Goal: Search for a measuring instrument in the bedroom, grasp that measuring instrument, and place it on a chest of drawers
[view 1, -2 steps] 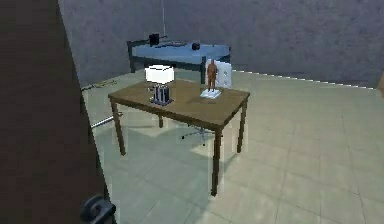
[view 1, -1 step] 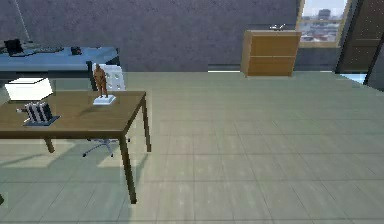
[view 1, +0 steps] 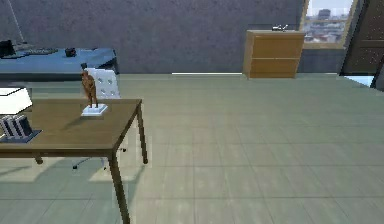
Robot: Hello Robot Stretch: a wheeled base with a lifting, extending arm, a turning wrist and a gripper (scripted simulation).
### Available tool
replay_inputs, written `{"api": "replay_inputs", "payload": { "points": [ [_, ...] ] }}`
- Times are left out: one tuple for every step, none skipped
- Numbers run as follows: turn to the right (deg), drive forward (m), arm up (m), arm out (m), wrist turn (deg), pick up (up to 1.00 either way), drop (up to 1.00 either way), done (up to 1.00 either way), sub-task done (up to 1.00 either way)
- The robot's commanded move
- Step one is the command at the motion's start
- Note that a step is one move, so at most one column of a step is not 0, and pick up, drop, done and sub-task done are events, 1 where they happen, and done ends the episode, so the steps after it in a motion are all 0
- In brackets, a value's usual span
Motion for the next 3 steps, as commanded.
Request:
{"api": "replay_inputs", "payload": {
  "points": [
    [45.0, 0.00, 0.00, 0.00, 0.0, 0.00, 0.00, 0.00, 0.00],
    [45.0, 0.00, 0.00, 0.00, 0.0, 0.00, 0.00, 0.00, 0.00],
    [0.0, 0.10, 0.00, 0.00, 0.0, 0.00, 0.00, 0.00, 0.00]
  ]
}}
